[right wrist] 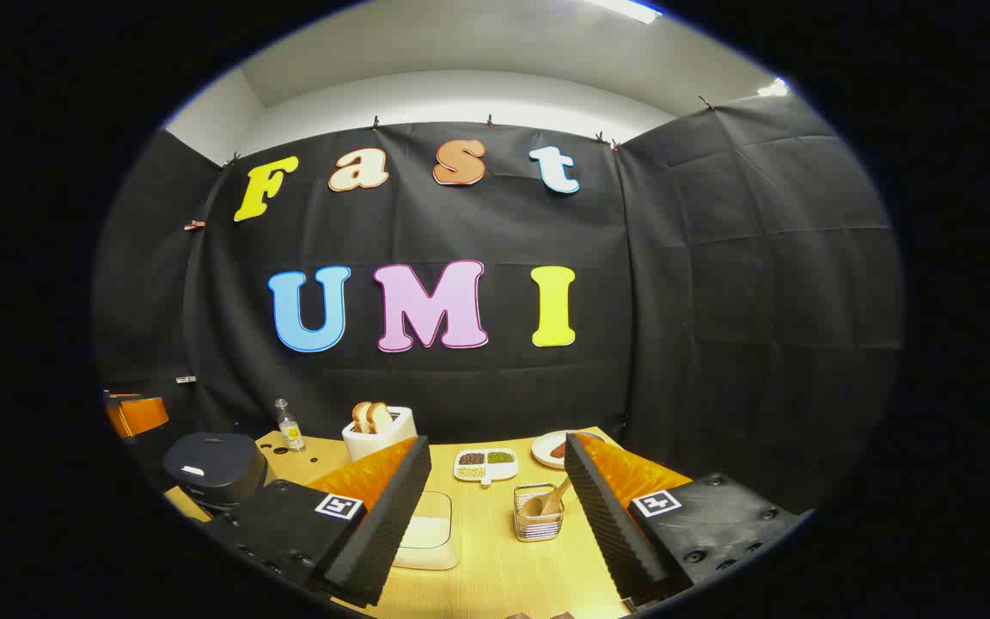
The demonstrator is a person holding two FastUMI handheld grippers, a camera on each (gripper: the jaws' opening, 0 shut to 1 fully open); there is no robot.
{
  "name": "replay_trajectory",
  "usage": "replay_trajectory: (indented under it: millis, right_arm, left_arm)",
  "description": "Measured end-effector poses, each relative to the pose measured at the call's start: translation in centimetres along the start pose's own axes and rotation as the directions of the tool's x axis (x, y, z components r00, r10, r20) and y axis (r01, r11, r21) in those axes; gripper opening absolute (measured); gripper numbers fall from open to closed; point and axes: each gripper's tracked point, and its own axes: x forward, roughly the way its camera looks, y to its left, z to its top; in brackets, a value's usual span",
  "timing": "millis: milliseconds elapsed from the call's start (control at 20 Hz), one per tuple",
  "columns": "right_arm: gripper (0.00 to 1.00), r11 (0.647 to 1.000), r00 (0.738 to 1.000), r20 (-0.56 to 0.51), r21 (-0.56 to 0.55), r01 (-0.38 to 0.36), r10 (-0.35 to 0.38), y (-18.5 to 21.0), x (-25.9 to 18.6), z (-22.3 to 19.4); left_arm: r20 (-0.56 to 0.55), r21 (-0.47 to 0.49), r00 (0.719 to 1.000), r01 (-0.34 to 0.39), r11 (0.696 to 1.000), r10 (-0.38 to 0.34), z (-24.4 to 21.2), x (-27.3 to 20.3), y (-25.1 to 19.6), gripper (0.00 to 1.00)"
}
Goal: Close the left gripper, press the button to open the rice cooker; take a wooden spoon from the chopstick holder with the right hand, scoop a spoonful of rice and pour it into the rice cooker, then put the wooden spoon back into the chopstick holder.
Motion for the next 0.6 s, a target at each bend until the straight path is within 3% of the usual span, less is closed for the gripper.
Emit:
replay_trajectory:
  millis: [600]
  right_arm:
    - [0.98,0.999,0.999,-0.031,-0.038,-0.031,0.030,1.0,0.3,-1.1]
  left_arm:
    - [-0.033,0.031,0.999,0.032,0.999,-0.031,-1.1,1.8,-0.8,0.95]
